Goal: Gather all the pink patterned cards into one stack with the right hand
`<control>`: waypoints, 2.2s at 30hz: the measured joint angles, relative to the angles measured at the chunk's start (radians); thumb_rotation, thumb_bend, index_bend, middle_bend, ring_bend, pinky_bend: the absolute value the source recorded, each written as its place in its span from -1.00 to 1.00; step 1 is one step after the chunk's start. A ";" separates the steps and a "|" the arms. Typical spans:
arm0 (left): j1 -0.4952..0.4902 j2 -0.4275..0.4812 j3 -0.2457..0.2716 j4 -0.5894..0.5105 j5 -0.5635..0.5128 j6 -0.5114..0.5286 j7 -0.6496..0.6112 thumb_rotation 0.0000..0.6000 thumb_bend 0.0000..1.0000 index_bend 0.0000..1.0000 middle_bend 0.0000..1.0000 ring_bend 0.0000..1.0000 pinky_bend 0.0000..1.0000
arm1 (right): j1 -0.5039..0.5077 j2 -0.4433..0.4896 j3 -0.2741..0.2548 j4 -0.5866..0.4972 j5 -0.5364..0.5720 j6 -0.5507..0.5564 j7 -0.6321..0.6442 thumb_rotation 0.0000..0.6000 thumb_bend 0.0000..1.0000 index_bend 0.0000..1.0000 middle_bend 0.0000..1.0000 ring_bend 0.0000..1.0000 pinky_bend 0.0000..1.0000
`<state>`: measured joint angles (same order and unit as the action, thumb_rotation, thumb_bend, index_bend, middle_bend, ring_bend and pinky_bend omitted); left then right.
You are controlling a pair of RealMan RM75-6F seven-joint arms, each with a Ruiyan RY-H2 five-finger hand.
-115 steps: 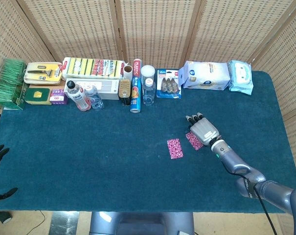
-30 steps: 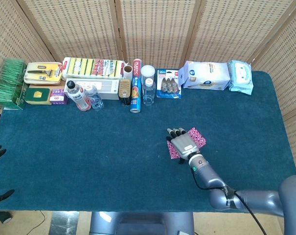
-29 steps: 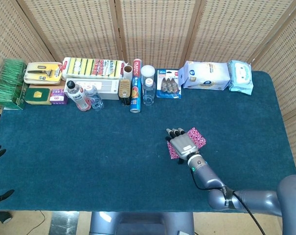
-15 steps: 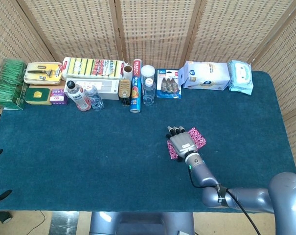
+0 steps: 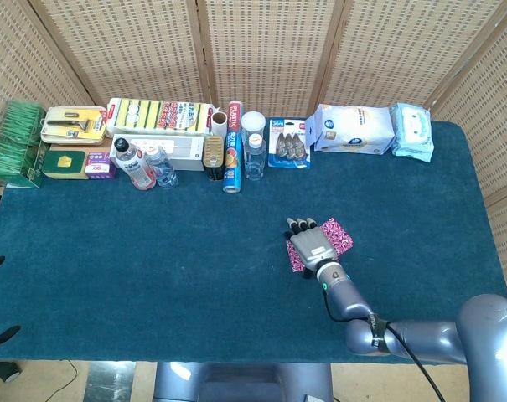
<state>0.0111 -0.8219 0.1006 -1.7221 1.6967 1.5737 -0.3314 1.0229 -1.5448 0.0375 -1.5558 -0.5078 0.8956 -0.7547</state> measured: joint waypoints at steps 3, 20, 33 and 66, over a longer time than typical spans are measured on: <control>0.000 0.001 -0.001 0.001 -0.002 0.001 -0.003 1.00 -0.83 -1.00 -1.00 -1.00 -1.00 | 0.001 -0.003 -0.003 0.007 0.001 -0.001 0.000 1.00 -0.84 -0.64 -1.00 -0.92 -0.91; -0.002 -0.001 0.000 -0.004 -0.003 -0.004 0.010 1.00 -0.83 -1.00 -1.00 -1.00 -1.00 | -0.018 0.017 -0.015 0.027 -0.039 -0.014 0.043 1.00 -0.86 -0.64 -1.00 -0.91 -0.91; -0.003 -0.003 -0.002 -0.009 -0.009 -0.008 0.018 1.00 -0.83 -1.00 -1.00 -1.00 -1.00 | -0.031 -0.007 -0.010 0.050 -0.078 -0.014 0.071 1.00 -0.87 -0.60 -0.99 -0.89 -0.89; -0.001 -0.003 0.000 -0.004 -0.003 -0.001 0.012 1.00 -0.83 -1.00 -1.00 -1.00 -1.00 | -0.051 0.019 -0.002 0.025 -0.124 -0.019 0.101 1.00 -0.76 -0.33 -0.96 -0.86 -0.86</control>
<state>0.0100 -0.8249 0.1003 -1.7265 1.6932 1.5727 -0.3199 0.9719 -1.5259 0.0351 -1.5304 -0.6321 0.8761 -0.6533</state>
